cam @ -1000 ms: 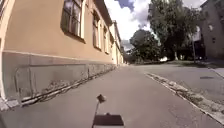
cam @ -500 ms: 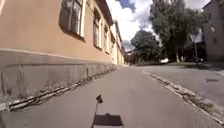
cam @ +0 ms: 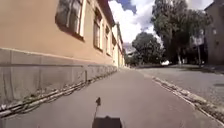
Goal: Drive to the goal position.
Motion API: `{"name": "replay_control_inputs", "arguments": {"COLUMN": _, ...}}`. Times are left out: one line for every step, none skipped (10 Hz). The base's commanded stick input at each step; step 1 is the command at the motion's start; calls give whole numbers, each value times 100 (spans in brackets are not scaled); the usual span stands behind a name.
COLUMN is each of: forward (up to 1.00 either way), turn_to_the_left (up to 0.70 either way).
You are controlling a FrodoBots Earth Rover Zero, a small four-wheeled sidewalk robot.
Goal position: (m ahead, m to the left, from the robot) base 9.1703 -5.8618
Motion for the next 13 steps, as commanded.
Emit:
{"name": "replay_control_inputs", "arguments": {"forward": 70, "turn_to_the_left": -34}}
{"name": "replay_control_inputs", "arguments": {"forward": 70, "turn_to_the_left": -35}}
{"name": "replay_control_inputs", "arguments": {"forward": 70, "turn_to_the_left": -35}}
{"name": "replay_control_inputs", "arguments": {"forward": 70, "turn_to_the_left": -21}}
{"name": "replay_control_inputs", "arguments": {"forward": 70, "turn_to_the_left": -4}}
{"name": "replay_control_inputs", "arguments": {"forward": 70, "turn_to_the_left": 0}}
{"name": "replay_control_inputs", "arguments": {"forward": 70, "turn_to_the_left": 0}}
{"name": "replay_control_inputs", "arguments": {"forward": 70, "turn_to_the_left": 0}}
{"name": "replay_control_inputs", "arguments": {"forward": 70, "turn_to_the_left": 0}}
{"name": "replay_control_inputs", "arguments": {"forward": 70, "turn_to_the_left": 0}}
{"name": "replay_control_inputs", "arguments": {"forward": 70, "turn_to_the_left": 0}}
{"name": "replay_control_inputs", "arguments": {"forward": 70, "turn_to_the_left": 0}}
{"name": "replay_control_inputs", "arguments": {"forward": 70, "turn_to_the_left": 0}}
